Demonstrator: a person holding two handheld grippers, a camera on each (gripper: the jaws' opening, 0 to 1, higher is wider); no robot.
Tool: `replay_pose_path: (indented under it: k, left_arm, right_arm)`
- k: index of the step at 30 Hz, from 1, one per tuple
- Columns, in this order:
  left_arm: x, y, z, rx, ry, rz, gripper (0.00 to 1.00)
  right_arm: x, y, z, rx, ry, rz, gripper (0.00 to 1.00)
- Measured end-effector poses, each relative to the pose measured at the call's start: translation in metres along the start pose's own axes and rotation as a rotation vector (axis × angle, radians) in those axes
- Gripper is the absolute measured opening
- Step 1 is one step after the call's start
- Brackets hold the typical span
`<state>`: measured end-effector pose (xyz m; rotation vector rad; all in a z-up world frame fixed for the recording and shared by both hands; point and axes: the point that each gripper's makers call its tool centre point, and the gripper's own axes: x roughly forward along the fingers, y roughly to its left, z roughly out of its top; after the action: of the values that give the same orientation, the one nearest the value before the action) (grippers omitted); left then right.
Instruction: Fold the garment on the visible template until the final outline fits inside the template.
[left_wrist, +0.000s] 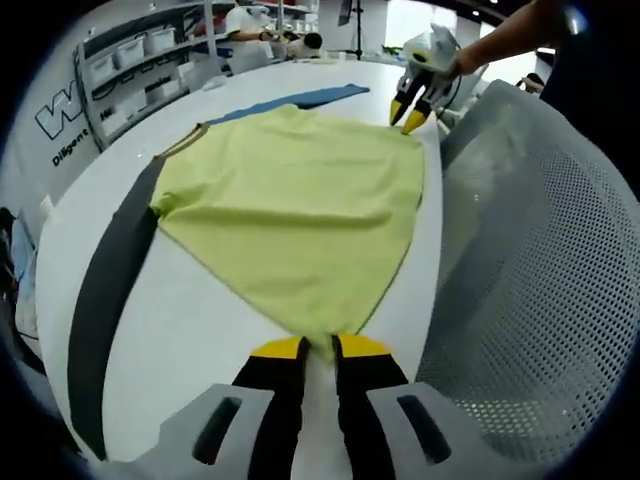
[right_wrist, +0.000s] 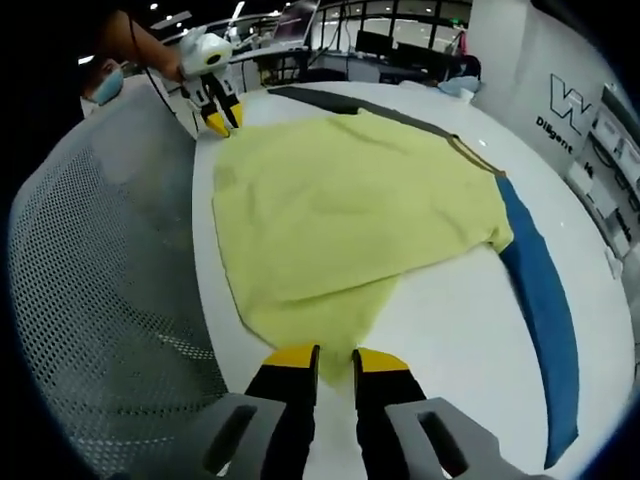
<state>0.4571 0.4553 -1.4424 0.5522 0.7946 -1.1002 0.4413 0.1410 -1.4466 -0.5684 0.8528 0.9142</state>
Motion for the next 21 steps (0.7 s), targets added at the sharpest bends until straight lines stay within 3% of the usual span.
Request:
replay_pose_path:
  k: [1,10,21]
  left_arm:
    - [0.000,0.000,-0.001,0.005,0.010,0.000,0.03]
    - [-0.003,0.000,-0.005,-0.027,0.064,-0.009,0.02]
    - [-0.010,-0.009,-0.008,-0.030,0.090,-0.058,0.02]
  right_arm:
    - [0.000,0.001,-0.001,-0.005,0.007,0.001,0.01]
    - [-0.006,-0.004,-0.002,0.067,0.026,-0.043,0.00]
    - [-0.024,0.000,-0.011,0.242,0.039,-0.070,0.00]
